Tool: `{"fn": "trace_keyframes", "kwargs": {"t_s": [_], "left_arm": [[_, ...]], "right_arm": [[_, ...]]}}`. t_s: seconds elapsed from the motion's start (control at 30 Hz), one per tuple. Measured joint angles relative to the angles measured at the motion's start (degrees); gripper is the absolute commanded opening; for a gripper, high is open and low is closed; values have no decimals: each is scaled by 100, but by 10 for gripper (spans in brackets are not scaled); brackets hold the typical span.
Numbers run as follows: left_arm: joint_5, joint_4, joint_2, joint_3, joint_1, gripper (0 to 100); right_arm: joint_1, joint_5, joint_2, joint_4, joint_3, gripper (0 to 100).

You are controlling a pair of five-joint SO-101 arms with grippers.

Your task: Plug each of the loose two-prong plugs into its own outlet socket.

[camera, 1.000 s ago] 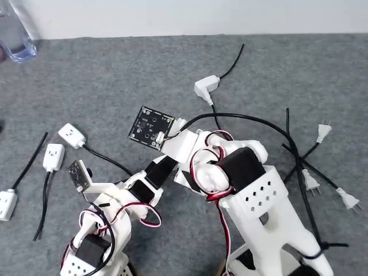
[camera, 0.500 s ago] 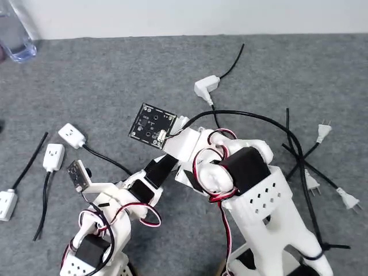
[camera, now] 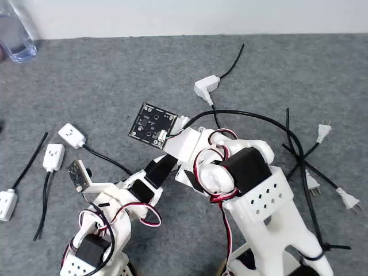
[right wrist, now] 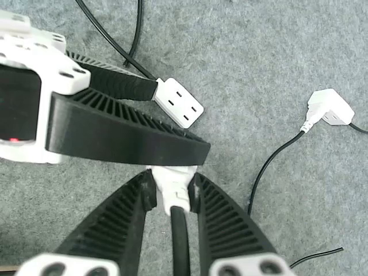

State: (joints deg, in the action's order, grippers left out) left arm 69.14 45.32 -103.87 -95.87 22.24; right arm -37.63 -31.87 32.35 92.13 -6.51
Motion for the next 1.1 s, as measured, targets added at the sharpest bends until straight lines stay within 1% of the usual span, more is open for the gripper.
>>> {"fn": "trace_keyframes", "kwargs": {"t_s": [0.2, 0.47, 0.6, 0.8, 0.97, 1.1], "left_arm": [[0, 0, 0, 0, -35, 383], [0, 70, 0, -97, -44, 383], [0, 70, 9, -105, -44, 384], [-9, 79, 9, -114, -519, 384], [-9, 79, 9, -114, -624, 384], [-9, 132, 9, -132, -651, 384]], "right_arm": [[0, 70, 9, -123, -9, 8], [35, -114, 105, -607, -738, 8], [299, -264, 114, -686, -844, 8], [826, -484, 132, -712, -862, 8], [888, -510, 132, -712, -914, 8], [870, -809, 114, -765, -914, 8]]}}
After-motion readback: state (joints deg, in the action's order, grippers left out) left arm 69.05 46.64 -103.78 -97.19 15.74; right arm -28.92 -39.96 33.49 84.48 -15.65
